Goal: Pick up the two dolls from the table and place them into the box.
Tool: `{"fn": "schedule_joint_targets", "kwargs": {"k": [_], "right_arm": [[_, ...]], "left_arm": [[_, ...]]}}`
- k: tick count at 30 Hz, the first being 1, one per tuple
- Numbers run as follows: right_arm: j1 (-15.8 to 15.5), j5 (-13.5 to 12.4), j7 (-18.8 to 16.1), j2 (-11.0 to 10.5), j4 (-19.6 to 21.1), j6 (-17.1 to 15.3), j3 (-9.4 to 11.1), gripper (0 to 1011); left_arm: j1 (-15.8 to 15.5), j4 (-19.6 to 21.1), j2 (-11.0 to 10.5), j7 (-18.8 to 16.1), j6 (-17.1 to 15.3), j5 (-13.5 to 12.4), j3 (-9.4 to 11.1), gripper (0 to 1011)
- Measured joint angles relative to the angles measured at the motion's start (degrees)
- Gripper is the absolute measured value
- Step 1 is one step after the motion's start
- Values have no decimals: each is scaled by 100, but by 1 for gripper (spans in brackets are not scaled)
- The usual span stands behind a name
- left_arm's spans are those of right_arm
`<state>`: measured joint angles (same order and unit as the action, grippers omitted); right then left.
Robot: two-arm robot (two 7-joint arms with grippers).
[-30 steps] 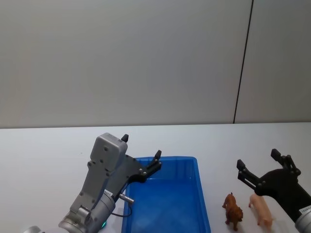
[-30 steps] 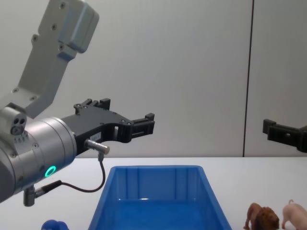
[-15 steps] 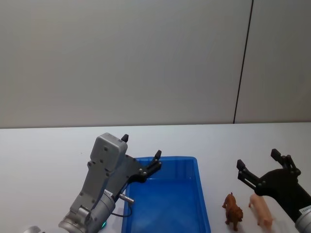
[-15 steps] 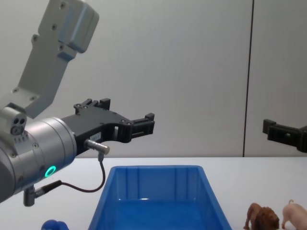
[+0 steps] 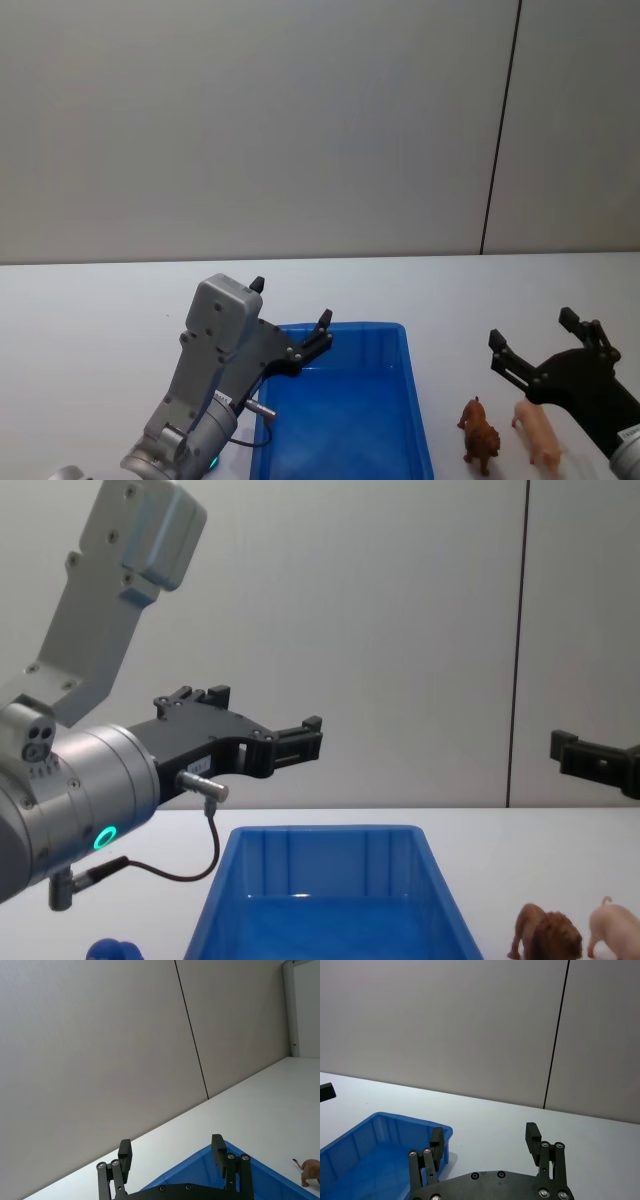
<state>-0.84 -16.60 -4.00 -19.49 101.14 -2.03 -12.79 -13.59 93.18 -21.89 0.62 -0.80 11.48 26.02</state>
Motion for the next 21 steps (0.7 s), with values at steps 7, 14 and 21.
{"fn": "schedule_joint_targets", "kwargs": {"k": [7,14,21], "right_arm": [[-63,-123,-80,-103,-6,-156,75,1001],[-192,-214,-110,-222,38,-367,132,1001],[-377,-247,-82,-352,98,-610,180,1001]], "left_arm": [[0,0,0,0,0,0,0,1001],[0,0,0,0,0,0,0,1001],[0,0,0,0,0,0,0,1001]]}}
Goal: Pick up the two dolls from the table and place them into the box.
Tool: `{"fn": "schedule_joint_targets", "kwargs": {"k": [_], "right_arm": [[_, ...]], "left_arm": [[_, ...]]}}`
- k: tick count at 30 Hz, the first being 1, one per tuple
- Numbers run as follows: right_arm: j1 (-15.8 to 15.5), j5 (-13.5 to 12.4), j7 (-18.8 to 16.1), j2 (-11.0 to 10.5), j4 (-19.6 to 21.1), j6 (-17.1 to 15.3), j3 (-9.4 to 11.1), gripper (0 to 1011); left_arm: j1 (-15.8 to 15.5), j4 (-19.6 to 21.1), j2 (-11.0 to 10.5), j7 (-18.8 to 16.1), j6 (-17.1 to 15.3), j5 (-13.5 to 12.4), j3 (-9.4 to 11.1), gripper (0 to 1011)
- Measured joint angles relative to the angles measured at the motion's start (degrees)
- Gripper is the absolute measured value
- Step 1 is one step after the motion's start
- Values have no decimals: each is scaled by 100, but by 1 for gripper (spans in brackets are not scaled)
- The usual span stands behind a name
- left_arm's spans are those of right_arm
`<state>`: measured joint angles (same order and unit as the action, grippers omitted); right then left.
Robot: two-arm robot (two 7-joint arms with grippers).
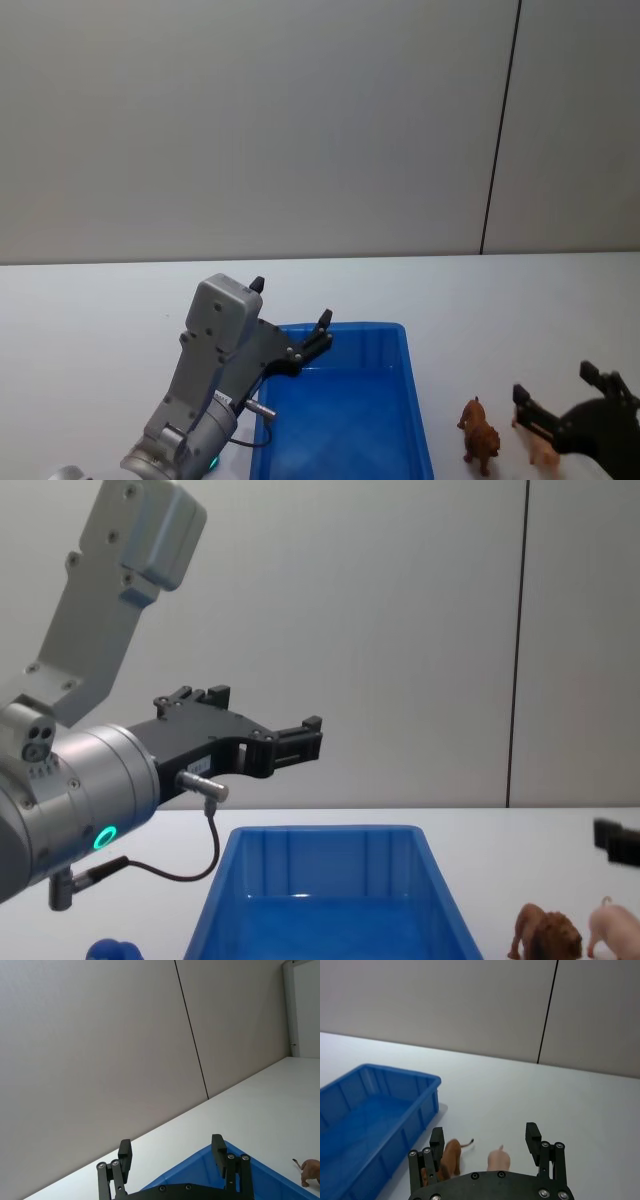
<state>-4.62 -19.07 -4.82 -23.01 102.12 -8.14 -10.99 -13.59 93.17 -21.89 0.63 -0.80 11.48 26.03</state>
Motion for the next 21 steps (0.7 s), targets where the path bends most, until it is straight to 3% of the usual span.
{"fn": "schedule_joint_targets", "kwargs": {"k": [10,21], "right_arm": [[-195,63,136,-101,-37,-305,32,1001],[-168,106,118,-80,-280,-518,40,1001]], "left_arm": [[0,0,0,0,0,0,0,1001],[0,0,0,0,0,0,0,1001]]}}
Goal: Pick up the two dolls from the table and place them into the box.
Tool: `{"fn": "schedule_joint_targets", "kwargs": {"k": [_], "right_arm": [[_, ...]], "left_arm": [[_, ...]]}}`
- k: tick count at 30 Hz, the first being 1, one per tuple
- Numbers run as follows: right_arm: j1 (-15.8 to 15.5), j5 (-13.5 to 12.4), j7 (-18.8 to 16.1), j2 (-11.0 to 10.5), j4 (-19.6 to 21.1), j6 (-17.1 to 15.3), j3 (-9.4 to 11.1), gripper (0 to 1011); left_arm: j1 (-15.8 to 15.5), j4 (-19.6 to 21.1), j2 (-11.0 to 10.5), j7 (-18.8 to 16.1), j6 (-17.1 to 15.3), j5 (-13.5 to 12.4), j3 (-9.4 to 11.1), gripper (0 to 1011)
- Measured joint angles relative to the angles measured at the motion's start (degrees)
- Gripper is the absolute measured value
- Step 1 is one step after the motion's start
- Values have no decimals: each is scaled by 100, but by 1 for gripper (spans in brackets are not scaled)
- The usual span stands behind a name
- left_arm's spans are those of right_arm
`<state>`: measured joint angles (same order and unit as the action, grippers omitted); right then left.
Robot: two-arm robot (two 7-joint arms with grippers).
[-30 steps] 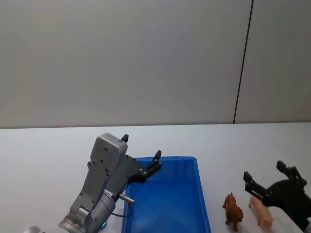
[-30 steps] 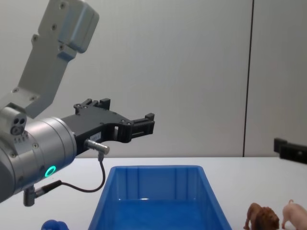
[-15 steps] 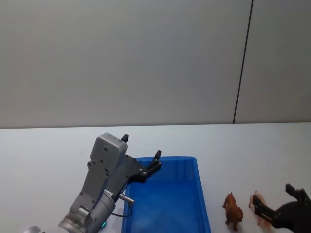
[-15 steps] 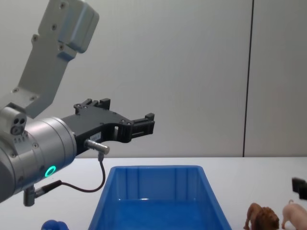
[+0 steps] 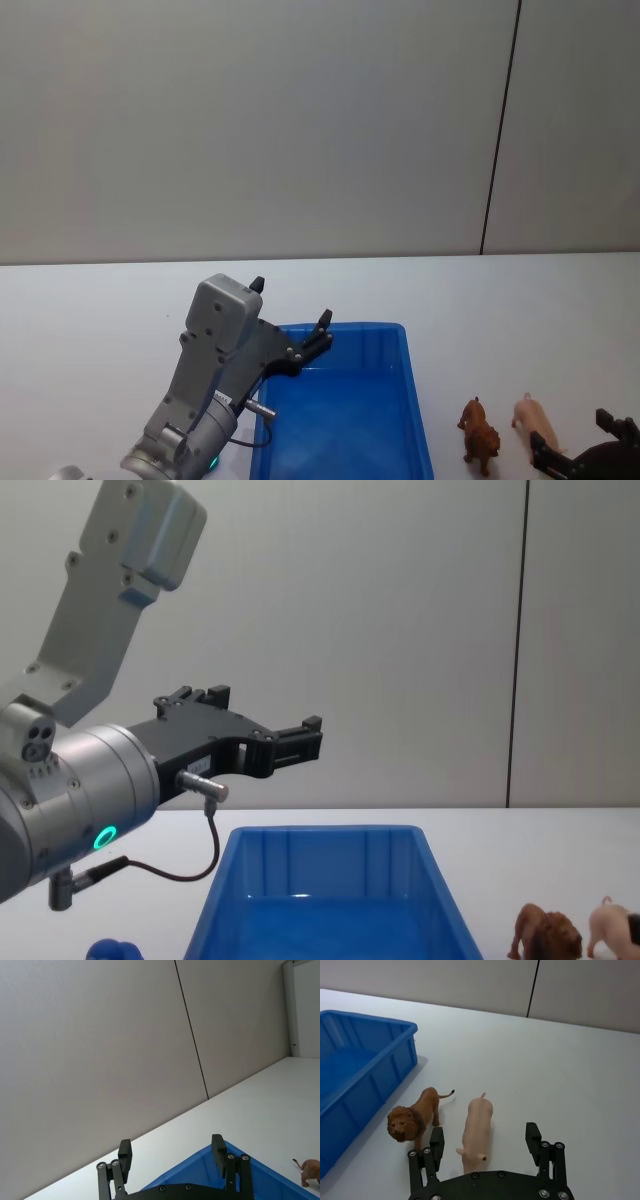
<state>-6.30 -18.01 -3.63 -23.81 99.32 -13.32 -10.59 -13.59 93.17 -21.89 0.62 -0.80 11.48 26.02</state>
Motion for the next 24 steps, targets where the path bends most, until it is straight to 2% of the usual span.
{"fn": "schedule_joint_targets", "kwargs": {"k": [17,24], "right_arm": [[320,54,-309,194,-557,-128,-65,1001],[457,54,-412,285,-782,-201,-98,885]], "left_arm": [[0,0,0,0,0,0,0,1001],[0,0,0,0,0,0,0,1001]]}}
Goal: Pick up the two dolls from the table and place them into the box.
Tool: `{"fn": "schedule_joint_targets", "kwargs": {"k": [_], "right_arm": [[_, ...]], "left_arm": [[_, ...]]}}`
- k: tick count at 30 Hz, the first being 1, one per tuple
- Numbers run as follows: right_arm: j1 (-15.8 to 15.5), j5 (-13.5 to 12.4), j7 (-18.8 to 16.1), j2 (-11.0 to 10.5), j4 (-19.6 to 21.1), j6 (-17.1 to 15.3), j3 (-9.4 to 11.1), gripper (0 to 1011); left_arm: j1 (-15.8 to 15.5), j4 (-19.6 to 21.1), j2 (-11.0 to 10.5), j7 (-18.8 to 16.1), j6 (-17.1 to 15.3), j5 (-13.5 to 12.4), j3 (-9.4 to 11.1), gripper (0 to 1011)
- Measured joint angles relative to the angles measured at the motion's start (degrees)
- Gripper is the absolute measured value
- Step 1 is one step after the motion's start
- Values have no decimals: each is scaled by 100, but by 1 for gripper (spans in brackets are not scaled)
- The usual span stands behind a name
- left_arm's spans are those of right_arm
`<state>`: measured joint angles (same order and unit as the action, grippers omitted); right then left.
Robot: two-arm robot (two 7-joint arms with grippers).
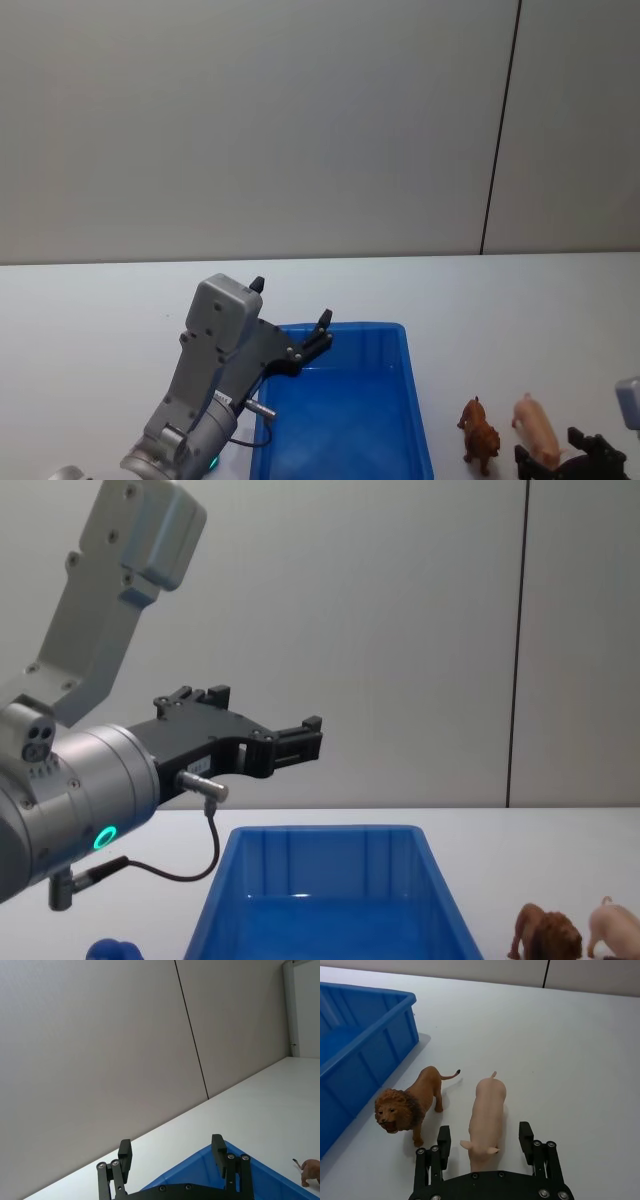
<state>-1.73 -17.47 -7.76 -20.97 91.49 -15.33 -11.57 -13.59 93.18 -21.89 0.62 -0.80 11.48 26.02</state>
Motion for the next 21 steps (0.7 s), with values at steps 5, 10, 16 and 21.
{"fn": "schedule_joint_targets", "kwargs": {"k": [5,10,16,21], "right_arm": [[110,-5,-38,76,-178,-43,-20,729],[199,-6,-57,129,-313,-66,-34,566],[258,29,-58,166,-387,-45,-44,392],[284,141,-30,183,-389,78,-53,362]], "left_arm": [[0,0,0,0,0,0,0,1001],[0,0,0,0,0,0,0,1001],[0,0,0,0,0,0,0,1001],[0,0,0,0,0,0,0,1001]]}}
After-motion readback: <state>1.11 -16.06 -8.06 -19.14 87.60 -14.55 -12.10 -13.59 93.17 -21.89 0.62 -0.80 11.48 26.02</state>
